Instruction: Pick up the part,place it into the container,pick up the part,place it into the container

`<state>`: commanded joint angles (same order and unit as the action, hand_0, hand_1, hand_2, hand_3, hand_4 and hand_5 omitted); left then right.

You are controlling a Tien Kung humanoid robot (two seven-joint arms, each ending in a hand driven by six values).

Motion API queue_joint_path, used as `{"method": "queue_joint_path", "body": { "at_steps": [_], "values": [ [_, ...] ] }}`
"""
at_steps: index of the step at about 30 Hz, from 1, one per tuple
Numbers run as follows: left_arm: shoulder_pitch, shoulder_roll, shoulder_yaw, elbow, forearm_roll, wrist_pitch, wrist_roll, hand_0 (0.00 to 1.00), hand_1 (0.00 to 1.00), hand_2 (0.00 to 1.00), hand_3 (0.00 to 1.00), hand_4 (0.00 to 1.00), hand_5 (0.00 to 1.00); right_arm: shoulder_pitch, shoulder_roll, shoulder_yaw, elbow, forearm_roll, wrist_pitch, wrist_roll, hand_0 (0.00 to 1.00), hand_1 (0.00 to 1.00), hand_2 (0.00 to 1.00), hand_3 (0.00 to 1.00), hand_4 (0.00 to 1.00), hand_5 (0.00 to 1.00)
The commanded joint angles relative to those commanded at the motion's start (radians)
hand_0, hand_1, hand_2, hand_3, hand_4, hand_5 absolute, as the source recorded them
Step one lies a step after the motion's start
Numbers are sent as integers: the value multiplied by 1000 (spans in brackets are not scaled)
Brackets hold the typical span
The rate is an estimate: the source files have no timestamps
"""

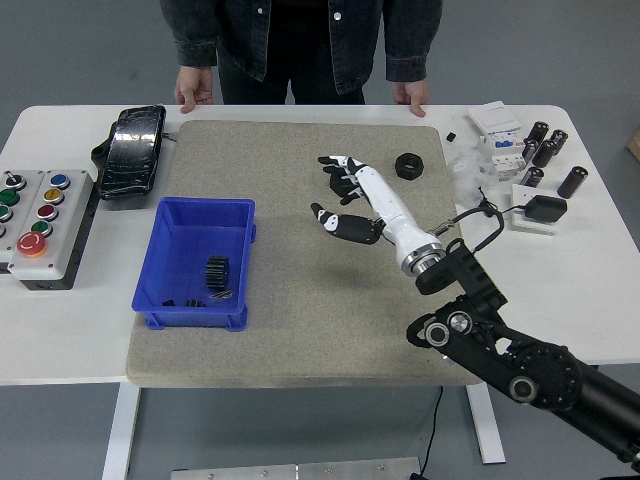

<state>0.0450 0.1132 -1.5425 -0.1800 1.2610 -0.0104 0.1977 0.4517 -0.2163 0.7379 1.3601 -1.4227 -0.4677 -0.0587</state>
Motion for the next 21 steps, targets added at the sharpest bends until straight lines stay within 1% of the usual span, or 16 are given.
{"method": "queue_joint_path", "body": {
  "at_steps": [1, 3, 5, 7, 9, 13, 15, 17, 20, 21],
  "values": [
    [-1, 3, 11, 0, -10, -1, -5, 615, 514, 542, 639, 615, 417, -11, -3, 15, 1, 14, -2, 15, 596, 732, 779, 785, 712, 162],
    [-7, 12, 26, 0, -22, -2, -14, 615, 514, 542, 639, 615, 417, -39, -1, 50, 4, 30, -10, 51, 596, 732, 779, 785, 712, 162],
    [-14, 18, 29, 0, -23, -3, -14, 615, 514, 542, 639, 615, 417, -57, 10, 70, 5, 32, -17, 66, 596, 732, 779, 785, 712, 162],
    [-30, 24, 26, 0, -4, -9, -9, 615, 516, 541, 637, 614, 417, -77, 24, 92, 9, 24, -30, 76, 613, 735, 777, 782, 706, 158],
    [-52, 29, 37, 0, -7, -13, -11, 615, 516, 541, 637, 614, 417, -96, 31, 113, 15, 11, -41, 76, 613, 735, 777, 782, 706, 158],
    [-95, 33, 58, 0, -15, -18, -15, 615, 515, 542, 636, 614, 417, -114, 27, 138, 11, 2, -46, 71, 615, 736, 776, 781, 705, 162],
    [-98, 31, 65, 0, -27, -19, -19, 615, 515, 542, 636, 614, 417, -112, 26, 141, -1, -8, -44, 60, 615, 736, 776, 781, 705, 162],
    [-91, 26, 58, 0, -27, -18, -14, 615, 515, 542, 636, 614, 417, -107, 28, 142, -12, -39, -38, 32, 615, 736, 776, 781, 705, 162],
    [-79, 15, 25, 0, -2, -15, 7, 616, 515, 541, 635, 612, 414, -95, 26, 147, -8, -134, -7, -45, 617, 738, 790, 806, 705, 164],
    [-77, 9, 6, 0, 16, -13, 18, 616, 515, 541, 635, 612, 414, -90, 21, 155, 2, -176, 15, -79, 617, 738, 790, 806, 705, 164]
  ]
}}
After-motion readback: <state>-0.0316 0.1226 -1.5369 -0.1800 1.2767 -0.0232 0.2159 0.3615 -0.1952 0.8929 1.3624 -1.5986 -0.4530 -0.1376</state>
